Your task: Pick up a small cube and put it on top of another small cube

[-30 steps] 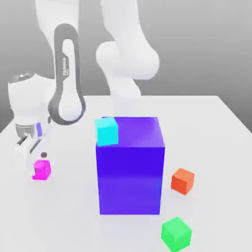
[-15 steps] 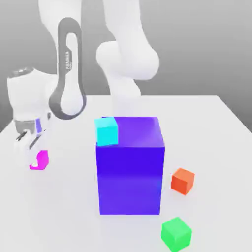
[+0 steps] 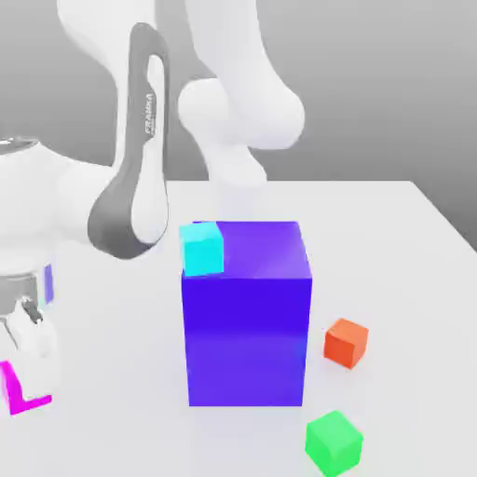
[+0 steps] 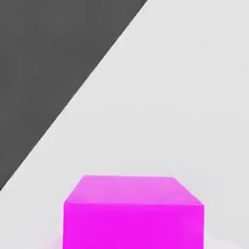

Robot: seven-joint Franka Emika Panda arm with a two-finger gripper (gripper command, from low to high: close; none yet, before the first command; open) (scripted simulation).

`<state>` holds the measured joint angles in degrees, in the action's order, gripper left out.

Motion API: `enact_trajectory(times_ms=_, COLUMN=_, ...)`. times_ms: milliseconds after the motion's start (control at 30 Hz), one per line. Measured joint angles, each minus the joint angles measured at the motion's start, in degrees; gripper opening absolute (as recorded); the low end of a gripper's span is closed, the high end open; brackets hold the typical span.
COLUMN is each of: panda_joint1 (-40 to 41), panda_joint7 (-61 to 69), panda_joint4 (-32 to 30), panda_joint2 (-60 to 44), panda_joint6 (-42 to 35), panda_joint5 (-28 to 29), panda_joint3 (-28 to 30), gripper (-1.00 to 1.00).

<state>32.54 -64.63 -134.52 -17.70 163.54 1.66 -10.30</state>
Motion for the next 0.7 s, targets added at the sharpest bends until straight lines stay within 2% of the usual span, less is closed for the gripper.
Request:
enact_trajectory(times_ms=100, panda_joint1=-5.10, panda_joint7=-0.99, panda_joint4=2.73, panda_joint2=-0.63, panda_joint6=-2.05, panda_joint5=2.00, panda_joint3=-3.03, gripper=-1.00)
enact_trajectory(times_ms=333, panda_joint1=-16.35, panda_joint7=-9.15, panda_joint4=1.79, panda_joint2=2.44, panda_joint6=-8.42, panda_joint5=5.26, panda_joint3=-8.75, gripper=-1.00)
enact_trajectory(times_ms=500, panda_joint1=-22.23, panda_joint7=-17.85, panda_joint4=-4.31, panda_joint2=7.90, panda_joint6=-13.75, panda_joint5=4.97, panda_joint3=-12.89, gripper=-1.00)
enact_trajectory(times_ms=567, panda_joint1=-23.05, panda_joint7=-20.76, panda_joint4=-6.25, panda_joint2=7.82, panda_joint6=-13.23, panda_joint5=5.78, panda_joint3=-12.63, gripper=-1.00)
enact_trajectory(times_ms=667, panda_joint1=-25.08, panda_joint7=-24.70, panda_joint4=-6.42, panda_joint2=2.83, panda_joint6=-8.85, panda_joint5=10.28, panda_joint3=-10.00, gripper=-1.00)
enact_trajectory(times_ms=700, panda_joint1=-25.98, panda_joint7=-25.92, panda_joint4=-6.31, panda_joint2=0.91, panda_joint6=-7.21, panda_joint5=11.91, panda_joint3=-8.83, gripper=1.00)
